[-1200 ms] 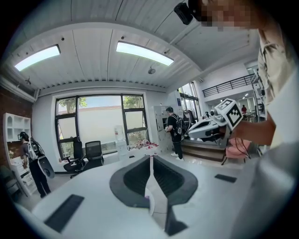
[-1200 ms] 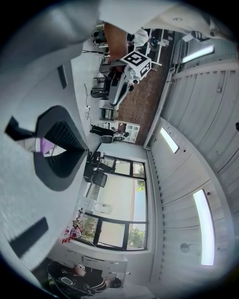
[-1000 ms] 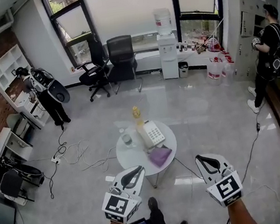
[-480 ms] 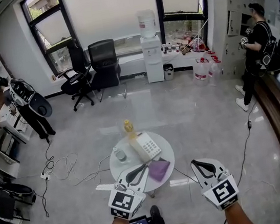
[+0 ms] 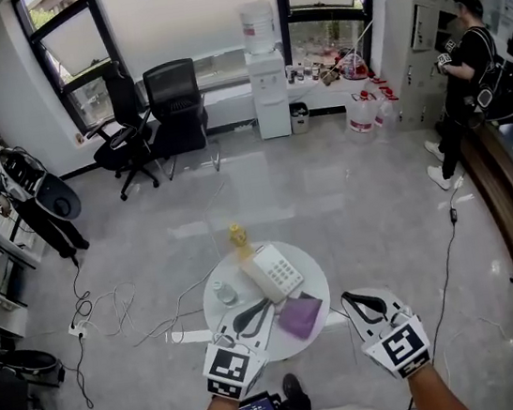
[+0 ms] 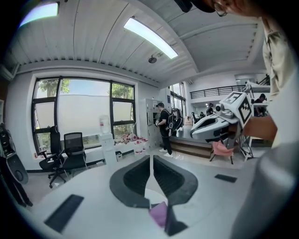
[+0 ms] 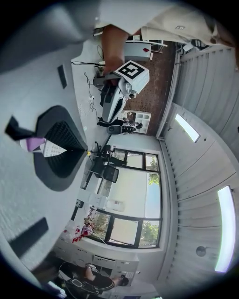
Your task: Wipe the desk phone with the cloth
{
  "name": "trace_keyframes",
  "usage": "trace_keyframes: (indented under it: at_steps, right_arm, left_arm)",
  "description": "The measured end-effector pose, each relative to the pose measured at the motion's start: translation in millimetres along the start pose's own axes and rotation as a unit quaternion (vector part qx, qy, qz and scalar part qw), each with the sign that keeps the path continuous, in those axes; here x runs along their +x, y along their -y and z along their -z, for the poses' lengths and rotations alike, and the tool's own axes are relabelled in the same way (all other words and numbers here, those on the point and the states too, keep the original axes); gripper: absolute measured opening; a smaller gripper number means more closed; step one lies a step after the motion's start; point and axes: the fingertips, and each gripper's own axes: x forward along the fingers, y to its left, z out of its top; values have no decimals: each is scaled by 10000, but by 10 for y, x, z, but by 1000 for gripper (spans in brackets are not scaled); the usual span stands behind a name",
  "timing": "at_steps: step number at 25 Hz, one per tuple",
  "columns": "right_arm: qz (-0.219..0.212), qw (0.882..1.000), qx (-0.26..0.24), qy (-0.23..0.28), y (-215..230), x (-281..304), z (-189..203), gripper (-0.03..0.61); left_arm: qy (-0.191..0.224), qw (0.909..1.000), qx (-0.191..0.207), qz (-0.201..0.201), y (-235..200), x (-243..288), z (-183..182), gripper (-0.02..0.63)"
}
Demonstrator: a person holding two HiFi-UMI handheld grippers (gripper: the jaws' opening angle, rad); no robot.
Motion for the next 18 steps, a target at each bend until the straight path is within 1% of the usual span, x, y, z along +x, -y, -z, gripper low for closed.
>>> trace_keyframes:
  at_steps: [4, 9, 13, 18]
  right_arm:
    - [13, 9999, 92, -73, 26, 340, 51, -6]
    - [-69, 9996, 212, -150, 22, 647, 138, -6]
    - [-237, 9990, 278, -256, 30, 869, 257, -5]
    - [-483, 9973, 350, -426, 71, 1149, 518, 6]
  left_arm:
    - [-9, 9999, -85, 137, -225, 129, 127, 21]
    - [-56, 9993, -223, 298, -317, 260, 295, 21]
    - [-152, 9988, -389, 273, -377, 340, 425, 21]
    - [-284, 9983, -489, 143, -463, 486, 614, 21]
